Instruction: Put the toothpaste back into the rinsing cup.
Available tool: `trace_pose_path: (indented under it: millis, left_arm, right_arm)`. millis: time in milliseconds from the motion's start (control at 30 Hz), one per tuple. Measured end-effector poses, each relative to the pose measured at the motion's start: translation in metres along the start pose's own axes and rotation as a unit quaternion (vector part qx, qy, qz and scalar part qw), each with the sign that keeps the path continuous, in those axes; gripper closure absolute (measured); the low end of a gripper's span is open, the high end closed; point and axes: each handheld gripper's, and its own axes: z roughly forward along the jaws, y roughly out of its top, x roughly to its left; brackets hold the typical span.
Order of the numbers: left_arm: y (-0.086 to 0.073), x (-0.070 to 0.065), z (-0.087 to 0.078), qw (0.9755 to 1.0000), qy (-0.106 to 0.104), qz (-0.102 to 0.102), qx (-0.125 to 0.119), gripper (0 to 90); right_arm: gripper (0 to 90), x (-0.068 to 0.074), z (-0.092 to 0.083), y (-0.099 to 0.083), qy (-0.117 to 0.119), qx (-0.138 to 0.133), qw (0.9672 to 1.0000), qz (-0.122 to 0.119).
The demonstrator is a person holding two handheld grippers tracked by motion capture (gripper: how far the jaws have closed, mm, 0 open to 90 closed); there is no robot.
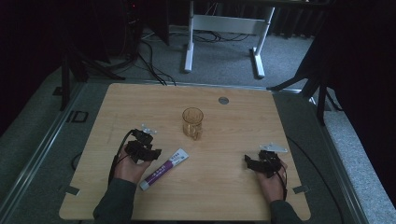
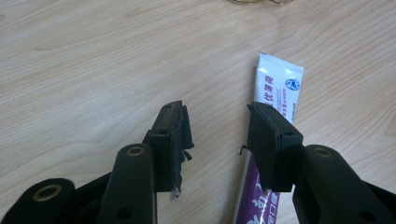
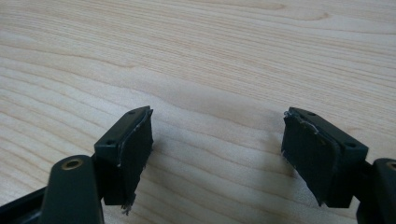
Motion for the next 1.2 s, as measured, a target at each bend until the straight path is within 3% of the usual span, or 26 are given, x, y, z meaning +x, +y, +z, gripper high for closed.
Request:
trace_pose_path:
  millis: [567, 1200]
  left_arm:
    - [0.003, -0.007, 0.004, 0.9994, 0.004, 0.018, 0.028, 57.0]
    - [0.006, -0.017, 0.008, 0.9981, 0.0, 0.025, 0.056, 56.7]
  right_arm:
    - [24.4, 0.0, 0.0, 0.0, 0.0, 0.0, 1.0, 0.0]
    - [24.4, 0.0, 0.0, 0.0, 0.0, 0.0, 1.0, 0.0]
